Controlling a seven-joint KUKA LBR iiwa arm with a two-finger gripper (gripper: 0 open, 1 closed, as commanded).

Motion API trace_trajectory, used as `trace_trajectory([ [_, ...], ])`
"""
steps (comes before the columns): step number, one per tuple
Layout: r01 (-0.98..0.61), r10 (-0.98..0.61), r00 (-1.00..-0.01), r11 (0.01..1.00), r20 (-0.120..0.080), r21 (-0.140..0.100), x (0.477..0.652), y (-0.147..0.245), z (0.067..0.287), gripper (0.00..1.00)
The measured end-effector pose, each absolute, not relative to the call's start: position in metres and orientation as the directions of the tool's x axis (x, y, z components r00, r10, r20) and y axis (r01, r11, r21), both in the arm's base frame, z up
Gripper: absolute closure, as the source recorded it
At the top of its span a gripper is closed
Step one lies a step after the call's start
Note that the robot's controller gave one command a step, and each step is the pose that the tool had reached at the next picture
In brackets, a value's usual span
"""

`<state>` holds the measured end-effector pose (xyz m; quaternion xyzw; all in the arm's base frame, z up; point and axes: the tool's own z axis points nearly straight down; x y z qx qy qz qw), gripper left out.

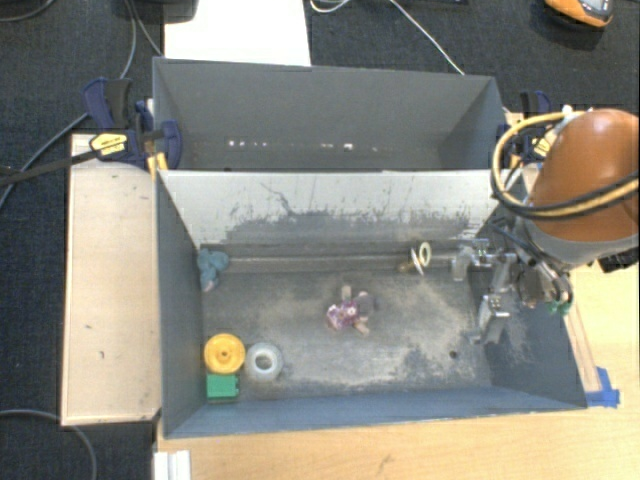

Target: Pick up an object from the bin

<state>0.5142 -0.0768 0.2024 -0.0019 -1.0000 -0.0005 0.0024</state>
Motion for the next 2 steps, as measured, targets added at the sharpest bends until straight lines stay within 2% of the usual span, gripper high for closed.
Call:
trace_trajectory([
  [1, 0.0, 0.0, -1.0, 1.0, -0.003, 0.0, 0.516, -0.076, 0.207, 0.0],
  [2, -0.207, -0.207, -0.978, 0.978, -0.002, 0.001, 0.531, 0.017, 0.13, 0.0],
])
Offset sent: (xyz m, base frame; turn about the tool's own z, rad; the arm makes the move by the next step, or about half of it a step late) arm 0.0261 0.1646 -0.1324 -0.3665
